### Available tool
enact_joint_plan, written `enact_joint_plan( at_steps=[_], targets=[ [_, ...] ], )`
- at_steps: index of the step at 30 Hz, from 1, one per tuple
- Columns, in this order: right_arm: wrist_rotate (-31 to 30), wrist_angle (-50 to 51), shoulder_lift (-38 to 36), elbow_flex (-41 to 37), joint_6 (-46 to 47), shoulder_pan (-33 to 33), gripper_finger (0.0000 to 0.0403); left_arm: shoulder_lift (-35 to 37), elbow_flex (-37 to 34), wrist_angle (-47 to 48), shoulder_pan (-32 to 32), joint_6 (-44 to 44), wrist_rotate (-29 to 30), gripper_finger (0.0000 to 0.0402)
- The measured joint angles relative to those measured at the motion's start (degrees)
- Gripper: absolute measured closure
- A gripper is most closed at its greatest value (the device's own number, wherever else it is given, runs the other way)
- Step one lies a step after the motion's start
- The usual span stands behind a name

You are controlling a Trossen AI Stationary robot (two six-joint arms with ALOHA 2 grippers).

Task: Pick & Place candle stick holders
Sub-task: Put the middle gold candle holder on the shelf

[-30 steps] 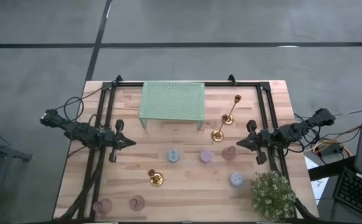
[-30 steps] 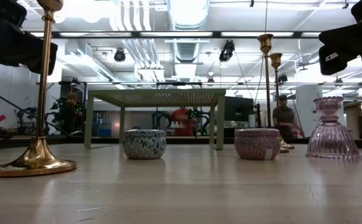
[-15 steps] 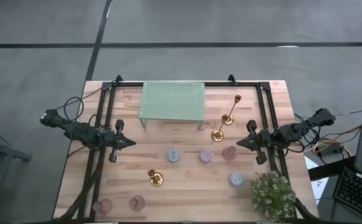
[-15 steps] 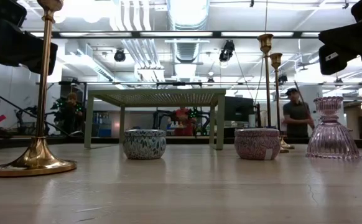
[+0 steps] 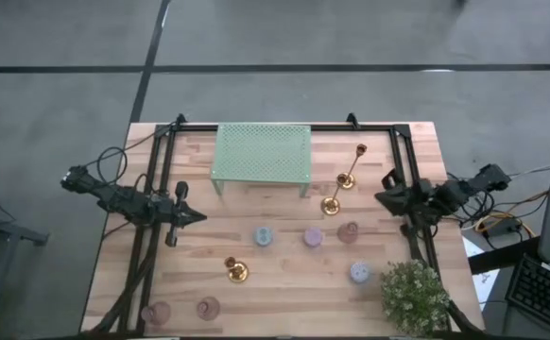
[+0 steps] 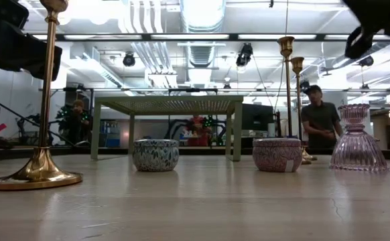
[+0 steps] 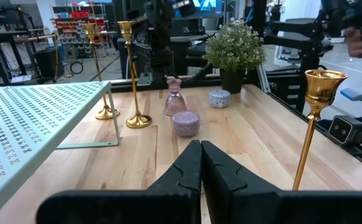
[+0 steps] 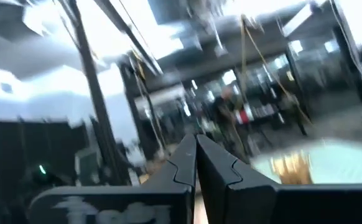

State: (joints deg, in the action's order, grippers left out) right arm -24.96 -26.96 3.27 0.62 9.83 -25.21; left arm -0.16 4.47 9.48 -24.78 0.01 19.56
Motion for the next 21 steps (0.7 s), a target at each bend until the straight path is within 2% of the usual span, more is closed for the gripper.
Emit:
enact_joint_plan(
  at_steps=[3, 7, 15, 21],
  targets=[
    [-3.6, 1.5, 4.6, -0.1, 4.2, 0.0, 0.0392, 0.0, 0.0, 0.0, 0.0, 0.0, 0.0, 0.0392],
    [-7.6, 0.1, 12.0, 0.9, 4.6, 0.0, 0.0374, 0.0, 0.0, 0.0, 0.0, 0.0, 0.0, 0.0392],
    [-19.2, 10.5, 25.9, 10.2, 2.7, 0.0, 0.0291, 0.0, 0.0, 0.0, 0.0, 0.0, 0.0, 0.0392],
    [-24.2, 18.6, 34.9, 16.7, 3.5, 0.0, 0.0238, 0.0, 0.0, 0.0, 0.0, 0.0, 0.0, 0.0392]
  ],
)
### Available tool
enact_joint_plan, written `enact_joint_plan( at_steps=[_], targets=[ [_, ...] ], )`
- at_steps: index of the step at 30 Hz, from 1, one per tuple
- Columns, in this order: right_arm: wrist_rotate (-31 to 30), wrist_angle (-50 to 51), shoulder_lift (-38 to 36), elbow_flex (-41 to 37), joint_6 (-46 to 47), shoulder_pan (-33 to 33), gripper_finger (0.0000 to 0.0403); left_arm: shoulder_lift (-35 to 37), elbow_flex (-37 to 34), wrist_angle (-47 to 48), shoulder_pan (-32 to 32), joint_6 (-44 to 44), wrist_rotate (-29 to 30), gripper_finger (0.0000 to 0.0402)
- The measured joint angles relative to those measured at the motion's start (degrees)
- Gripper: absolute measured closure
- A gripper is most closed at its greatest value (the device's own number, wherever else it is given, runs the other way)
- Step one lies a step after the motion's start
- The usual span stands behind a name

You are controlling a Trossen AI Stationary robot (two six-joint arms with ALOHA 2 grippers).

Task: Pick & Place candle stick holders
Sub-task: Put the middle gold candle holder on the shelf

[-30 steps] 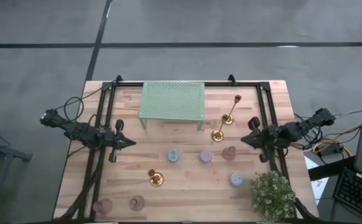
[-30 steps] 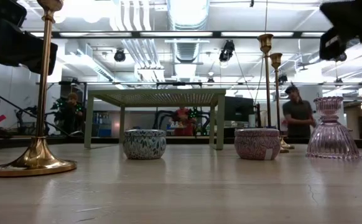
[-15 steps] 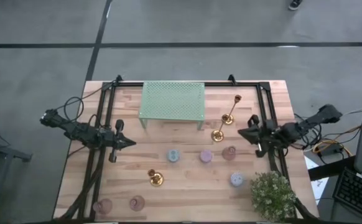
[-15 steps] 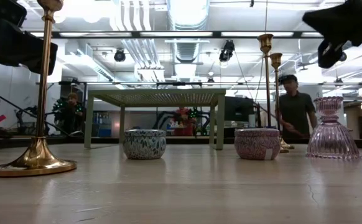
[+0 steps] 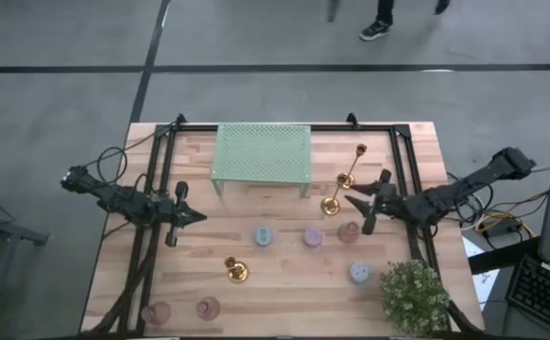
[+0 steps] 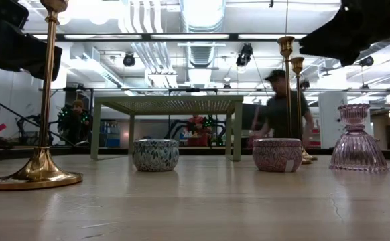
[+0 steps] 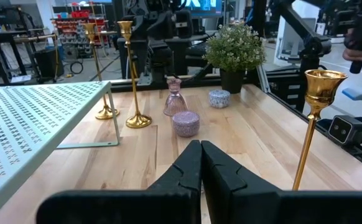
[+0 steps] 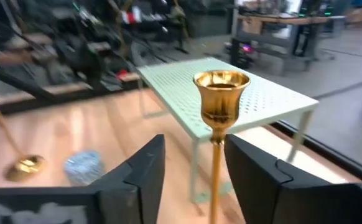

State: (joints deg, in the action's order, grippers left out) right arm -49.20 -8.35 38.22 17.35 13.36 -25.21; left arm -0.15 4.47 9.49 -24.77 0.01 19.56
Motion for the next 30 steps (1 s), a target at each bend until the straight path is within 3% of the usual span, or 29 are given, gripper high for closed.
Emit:
enact_joint_plan(
  at_steps=[13, 20, 30],
  targets=[
    [-7.9, 4.8, 11.8, 3.8, 4.7, 0.0, 0.0226, 0.0, 0.0, 0.0, 0.0, 0.0, 0.0, 0.0392],
    [-9.1, 4.7, 14.2, 2.2, 9.0, 0.9, 0.0218, 0.0, 0.0, 0.0, 0.0, 0.0, 0.0, 0.0392],
    [-9.5, -0.3, 17.7, 2.1, 8.0, 2.8, 0.0229, 0.0, 0.0, 0.0, 0.0, 0.0, 0.0, 0.0392]
  ],
)
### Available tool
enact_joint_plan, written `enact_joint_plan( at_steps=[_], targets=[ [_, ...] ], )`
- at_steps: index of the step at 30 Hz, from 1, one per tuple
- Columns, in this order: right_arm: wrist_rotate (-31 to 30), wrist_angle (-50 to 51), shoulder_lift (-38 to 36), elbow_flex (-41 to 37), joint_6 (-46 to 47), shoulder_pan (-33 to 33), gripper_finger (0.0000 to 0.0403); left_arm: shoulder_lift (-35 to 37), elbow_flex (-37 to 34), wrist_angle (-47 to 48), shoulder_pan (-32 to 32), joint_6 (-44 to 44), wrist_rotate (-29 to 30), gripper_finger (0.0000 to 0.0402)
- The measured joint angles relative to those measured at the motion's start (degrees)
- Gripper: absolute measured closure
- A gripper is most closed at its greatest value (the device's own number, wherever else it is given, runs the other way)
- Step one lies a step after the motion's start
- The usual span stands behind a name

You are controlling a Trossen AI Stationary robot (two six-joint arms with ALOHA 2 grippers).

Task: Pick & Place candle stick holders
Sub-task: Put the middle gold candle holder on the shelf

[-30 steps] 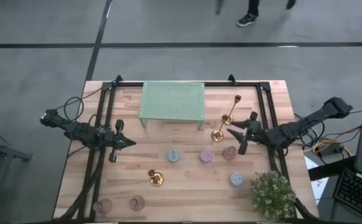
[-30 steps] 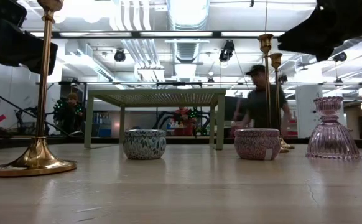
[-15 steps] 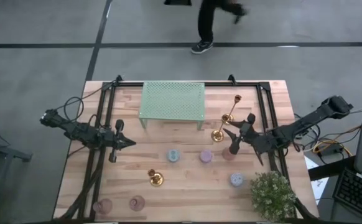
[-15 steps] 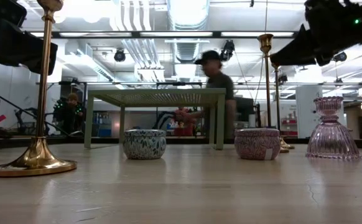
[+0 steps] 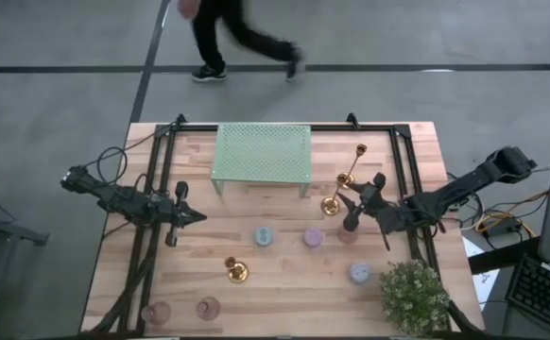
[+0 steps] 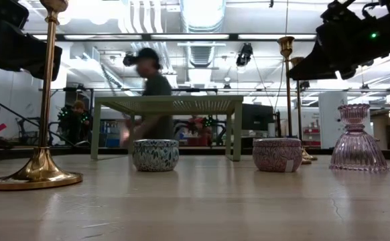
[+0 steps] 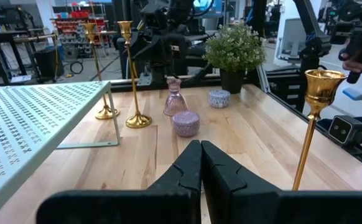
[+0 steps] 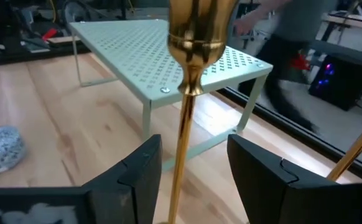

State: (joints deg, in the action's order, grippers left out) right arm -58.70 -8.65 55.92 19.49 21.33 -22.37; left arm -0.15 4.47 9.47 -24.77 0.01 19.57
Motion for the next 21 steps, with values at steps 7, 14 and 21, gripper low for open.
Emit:
enact_joint_plan(
  at_steps=[7, 14, 21],
  targets=[
    [-2.4, -1.2, 0.3, 0.0, -1.2, 0.4, 0.0245, 0.0, 0.0, 0.0, 0.0, 0.0, 0.0, 0.0392],
    [-2.4, -3.2, 0.1, 0.5, -2.9, 0.4, 0.0269, 0.0, 0.0, 0.0, 0.0, 0.0, 0.0, 0.0392],
    [-2.3, -6.4, 1.7, 0.5, -3.0, 0.5, 0.028, 0.0, 0.0, 0.0, 0.0, 0.0, 0.0, 0.0392]
  ],
)
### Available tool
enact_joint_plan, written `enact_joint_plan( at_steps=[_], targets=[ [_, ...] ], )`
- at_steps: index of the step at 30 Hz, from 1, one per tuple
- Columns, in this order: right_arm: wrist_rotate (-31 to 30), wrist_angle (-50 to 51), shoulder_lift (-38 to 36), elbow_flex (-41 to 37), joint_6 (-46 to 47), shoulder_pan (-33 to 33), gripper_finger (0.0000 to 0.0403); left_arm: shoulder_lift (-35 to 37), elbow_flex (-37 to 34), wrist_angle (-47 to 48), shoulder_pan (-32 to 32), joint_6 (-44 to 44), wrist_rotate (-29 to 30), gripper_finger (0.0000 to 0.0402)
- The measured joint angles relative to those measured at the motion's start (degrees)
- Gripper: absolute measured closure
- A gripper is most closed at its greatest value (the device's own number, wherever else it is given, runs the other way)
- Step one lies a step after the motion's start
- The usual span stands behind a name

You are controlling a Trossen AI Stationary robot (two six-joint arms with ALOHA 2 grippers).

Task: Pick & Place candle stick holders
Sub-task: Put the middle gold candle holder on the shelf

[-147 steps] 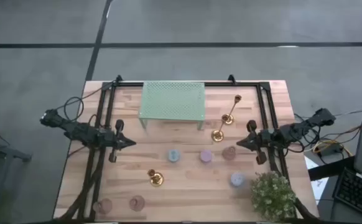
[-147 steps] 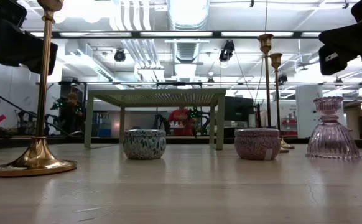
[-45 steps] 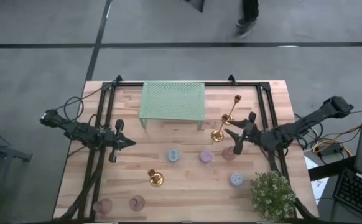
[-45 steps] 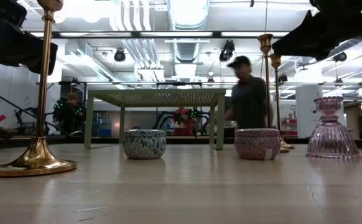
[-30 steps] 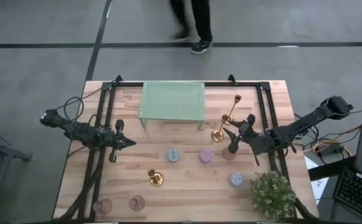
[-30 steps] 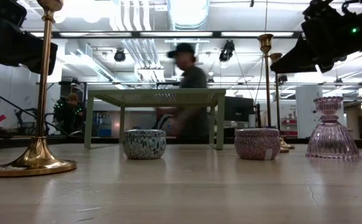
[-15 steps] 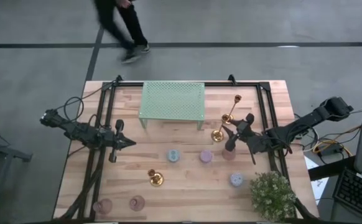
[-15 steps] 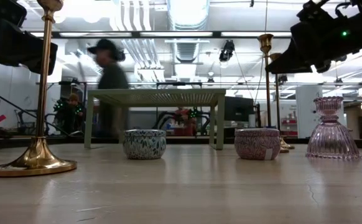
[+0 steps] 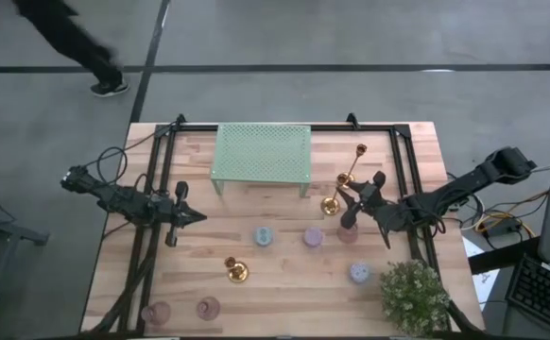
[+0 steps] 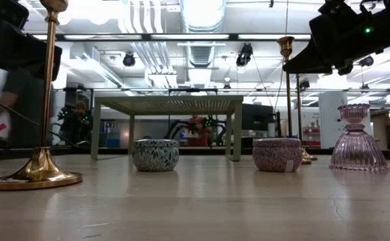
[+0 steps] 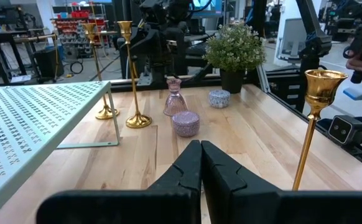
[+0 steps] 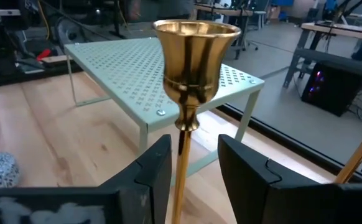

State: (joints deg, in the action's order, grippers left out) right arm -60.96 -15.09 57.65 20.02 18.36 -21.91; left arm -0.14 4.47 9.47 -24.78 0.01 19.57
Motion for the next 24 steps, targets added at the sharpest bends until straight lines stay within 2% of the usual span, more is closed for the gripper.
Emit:
enact_joint_plan(
  at_steps=[7, 19, 24],
  targets=[
    [-0.5, -2.5, 1.2, 0.0, -0.1, 0.1, 0.0286, 0.0, 0.0, 0.0, 0.0, 0.0, 0.0, 0.0392],
    [-0.5, -3.8, 1.3, -0.1, -1.0, 0.2, 0.0382, 0.0, 0.0, 0.0, 0.0, 0.0, 0.0, 0.0392],
    [0.0, -3.6, 1.3, 1.5, -3.2, 0.2, 0.0387, 0.0, 0.0, 0.0, 0.0, 0.0, 0.0, 0.0392]
  ],
)
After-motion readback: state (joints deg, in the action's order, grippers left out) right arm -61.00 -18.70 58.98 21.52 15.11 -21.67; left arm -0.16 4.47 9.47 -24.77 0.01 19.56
